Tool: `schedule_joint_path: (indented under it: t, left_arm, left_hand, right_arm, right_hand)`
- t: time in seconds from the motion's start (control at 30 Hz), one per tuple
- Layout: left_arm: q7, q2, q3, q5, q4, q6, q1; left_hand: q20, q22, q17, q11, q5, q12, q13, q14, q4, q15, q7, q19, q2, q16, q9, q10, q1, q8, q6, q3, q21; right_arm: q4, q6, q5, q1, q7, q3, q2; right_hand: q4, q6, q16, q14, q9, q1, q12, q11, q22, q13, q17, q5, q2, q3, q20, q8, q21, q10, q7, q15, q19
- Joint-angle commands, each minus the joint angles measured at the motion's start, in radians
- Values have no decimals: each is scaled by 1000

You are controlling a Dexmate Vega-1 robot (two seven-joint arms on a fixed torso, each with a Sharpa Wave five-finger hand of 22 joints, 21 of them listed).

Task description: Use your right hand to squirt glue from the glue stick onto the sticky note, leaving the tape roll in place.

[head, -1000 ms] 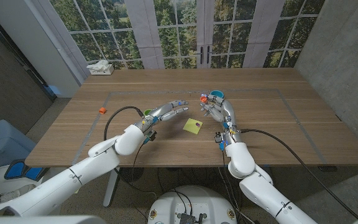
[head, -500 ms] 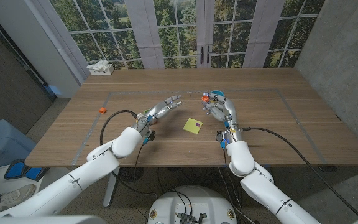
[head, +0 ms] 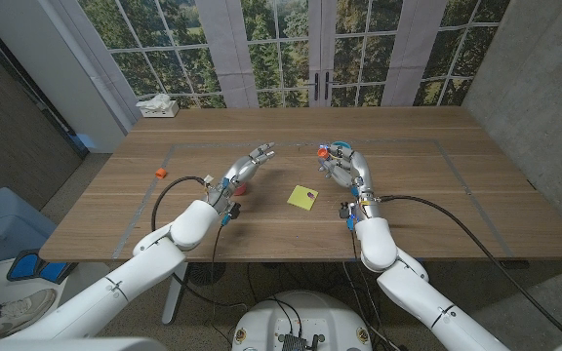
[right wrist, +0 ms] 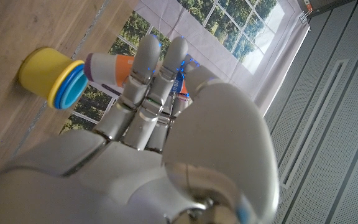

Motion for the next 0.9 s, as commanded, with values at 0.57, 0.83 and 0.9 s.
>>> schedule_joint_path:
  t: [0.57, 0.83, 0.9]
  left_arm:
    - [-20, -43, -71, -185, 47, -122, 17]
    - [-9, -57, -87, -213, 50, -137, 30]
    - [-11, -58, -93, -229, 48, -137, 34]
  left_hand:
    - [-43, 0, 2, -2, 6, 7, 2, -17, -8, -76, 8, 9, 16, 0, 2, -6, -2, 13, -12, 7, 2]
    - [-40, 0, 2, -3, 6, 9, 1, -18, -11, -76, 9, 10, 14, 0, 2, -4, -2, 14, -10, 6, 1]
    - [-39, 0, 1, -3, 6, 9, 1, -18, -11, -76, 11, 10, 14, 0, 2, -4, -2, 15, -9, 6, 1]
  right_arm:
    - [10, -155, -315, 50, -211, -45, -21]
    - [2, -245, -421, 68, -263, -78, -39]
    - [3, -272, -438, 73, -271, -86, -41]
  right_hand:
    - [12, 165, -1, -5, -2, -4, -4, -65, 4, 3, 6, 4, 16, 15, -100, -2, 2, 120, -60, -3, -10]
    - [11, 166, -4, -8, -4, -4, -5, -70, 4, 4, 7, 4, 15, 15, -100, -4, 2, 120, -65, -4, -12]
    - [10, 167, -5, -10, -4, -3, -6, -72, 5, 5, 7, 4, 14, 15, -100, -4, 2, 119, -66, -5, -12]
